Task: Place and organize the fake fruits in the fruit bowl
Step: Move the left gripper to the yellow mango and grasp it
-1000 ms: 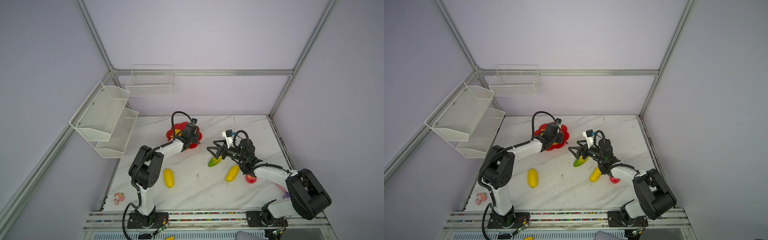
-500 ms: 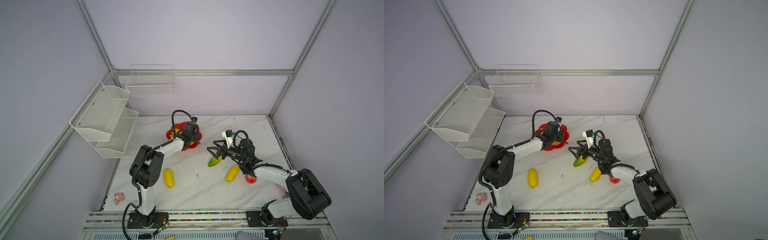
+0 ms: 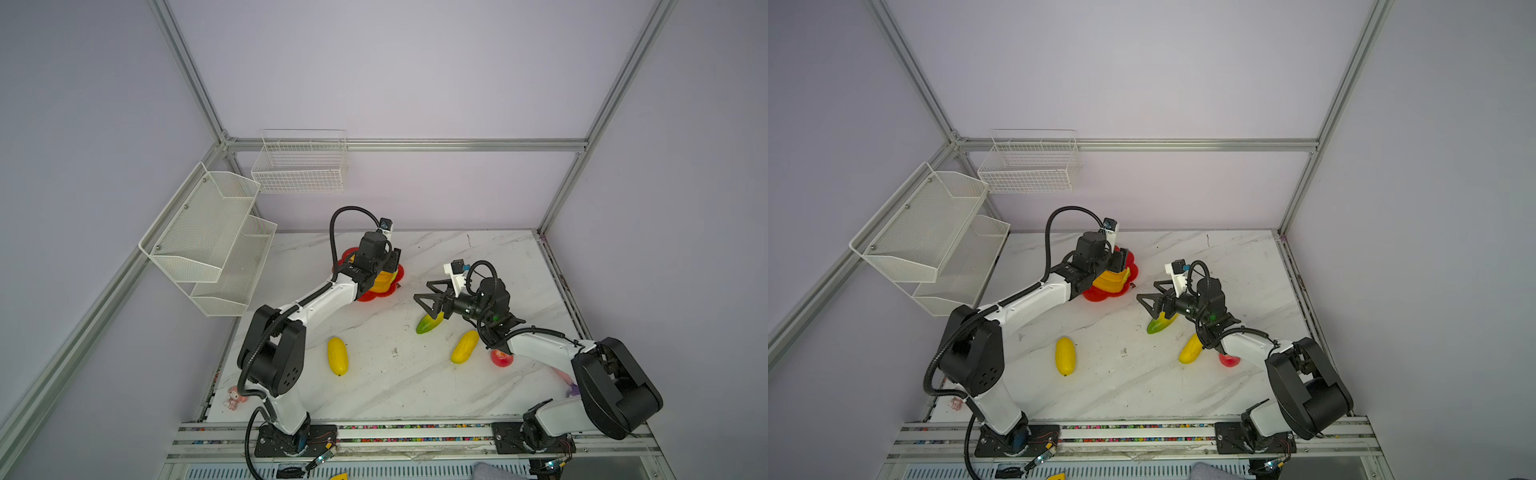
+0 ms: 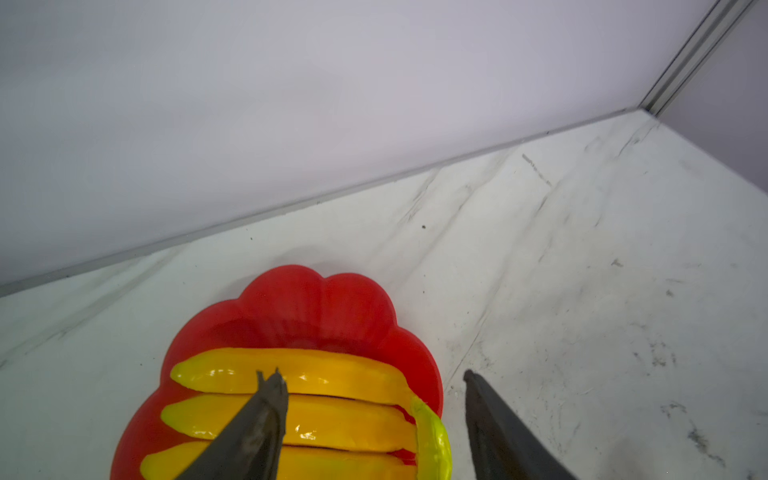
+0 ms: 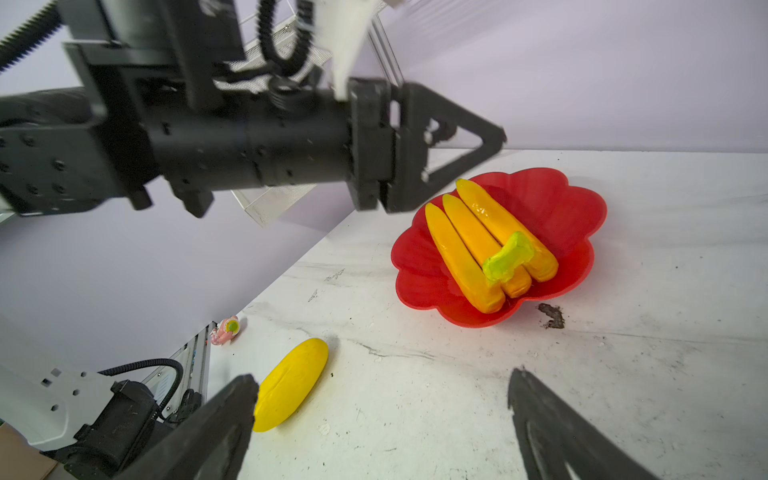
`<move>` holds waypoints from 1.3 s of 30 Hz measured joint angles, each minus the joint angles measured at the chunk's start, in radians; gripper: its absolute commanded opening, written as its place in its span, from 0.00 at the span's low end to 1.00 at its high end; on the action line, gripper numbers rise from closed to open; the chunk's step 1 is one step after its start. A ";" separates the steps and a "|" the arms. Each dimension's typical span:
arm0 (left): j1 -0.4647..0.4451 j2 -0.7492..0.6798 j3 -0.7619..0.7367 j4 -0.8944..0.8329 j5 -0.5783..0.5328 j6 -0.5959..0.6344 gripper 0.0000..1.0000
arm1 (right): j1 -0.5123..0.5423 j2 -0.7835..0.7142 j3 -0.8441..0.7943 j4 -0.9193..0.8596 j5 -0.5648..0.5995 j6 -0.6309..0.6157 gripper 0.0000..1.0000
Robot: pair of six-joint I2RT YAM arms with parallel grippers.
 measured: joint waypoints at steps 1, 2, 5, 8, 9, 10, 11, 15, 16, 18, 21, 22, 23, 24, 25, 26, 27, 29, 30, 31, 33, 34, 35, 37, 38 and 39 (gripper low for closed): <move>0.000 -0.040 -0.023 -0.001 0.000 -0.001 0.67 | 0.000 -0.002 0.000 -0.005 0.000 -0.002 0.97; 0.000 -0.089 -0.056 -0.007 -0.001 -0.007 0.67 | 0.001 -0.007 0.000 -0.016 0.002 -0.005 0.97; -0.001 -0.211 -0.145 -0.069 -0.028 -0.047 0.67 | 0.023 -0.044 0.000 -0.078 0.023 -0.040 0.97; -0.005 -0.319 -0.242 -0.193 -0.078 -0.127 0.67 | 0.098 -0.095 0.001 -0.155 0.064 -0.104 0.97; -0.006 -0.353 -0.276 -0.244 -0.097 -0.164 0.66 | 0.142 -0.110 0.002 -0.178 0.078 -0.128 0.97; -0.009 -0.381 -0.309 -0.284 -0.114 -0.193 0.66 | 0.170 -0.116 0.001 -0.190 0.087 -0.145 0.97; -0.013 -0.411 -0.344 -0.328 -0.130 -0.232 0.66 | 0.213 -0.122 0.001 -0.206 0.104 -0.164 0.97; -0.054 -0.536 -0.497 -0.502 -0.180 -0.395 0.67 | 0.340 -0.119 0.002 -0.253 0.135 -0.238 0.97; -0.064 -0.564 -0.527 -0.540 -0.188 -0.432 0.67 | 0.360 -0.118 0.002 -0.259 0.136 -0.249 0.97; -0.089 -0.620 -0.580 -0.607 -0.203 -0.506 0.68 | 0.384 -0.117 0.002 -0.266 0.134 -0.272 0.97; -0.106 -0.682 -0.646 -0.669 -0.201 -0.591 0.68 | 0.388 -0.112 0.005 -0.271 0.130 -0.291 0.97; -0.110 -0.697 -0.671 -0.671 -0.195 -0.612 0.68 | 0.388 -0.108 0.006 -0.274 0.130 -0.294 0.97; -0.110 -0.708 -0.694 -0.672 -0.184 -0.629 0.68 | 0.388 -0.105 0.009 -0.275 0.128 -0.298 0.97; -0.110 -0.718 -0.718 -0.671 -0.172 -0.640 0.68 | 0.388 -0.101 0.011 -0.278 0.126 -0.300 0.97; -0.111 -0.723 -0.737 -0.671 -0.163 -0.656 0.68 | 0.388 -0.097 0.013 -0.279 0.124 -0.303 0.97; -0.111 -0.725 -0.751 -0.672 -0.157 -0.664 0.69 | 0.388 -0.092 0.013 -0.279 0.120 -0.306 0.97; -0.111 -0.724 -0.761 -0.671 -0.151 -0.670 0.69 | 0.388 -0.087 0.014 -0.279 0.114 -0.309 0.97; -0.111 -0.720 -0.772 -0.658 -0.144 -0.675 0.70 | 0.388 -0.074 0.017 -0.282 0.106 -0.312 0.97; -0.111 -0.717 -0.777 -0.644 -0.139 -0.678 0.70 | 0.388 -0.068 0.018 -0.282 0.102 -0.313 0.97; -0.111 -0.711 -0.780 -0.627 -0.133 -0.680 0.70 | 0.388 -0.061 0.018 -0.282 0.100 -0.314 0.97; -0.111 -0.693 -0.785 -0.595 -0.125 -0.682 0.69 | 0.388 -0.047 0.020 -0.284 0.096 -0.316 0.97; -0.111 -0.679 -0.787 -0.579 -0.123 -0.682 0.69 | 0.388 -0.041 0.020 -0.285 0.095 -0.317 0.97; -0.111 -0.663 -0.787 -0.567 -0.122 -0.682 0.69 | 0.388 -0.038 0.020 -0.287 0.095 -0.317 0.97; -0.111 -0.627 -0.787 -0.544 -0.122 -0.684 0.68 | 0.388 -0.033 0.020 -0.287 0.095 -0.319 0.97; -0.111 -0.609 -0.787 -0.537 -0.122 -0.688 0.68 | 0.388 -0.032 0.020 -0.288 0.094 -0.320 0.97; -0.111 -0.587 -0.787 -0.531 -0.123 -0.691 0.67 | 0.388 -0.032 0.020 -0.288 0.093 -0.321 0.97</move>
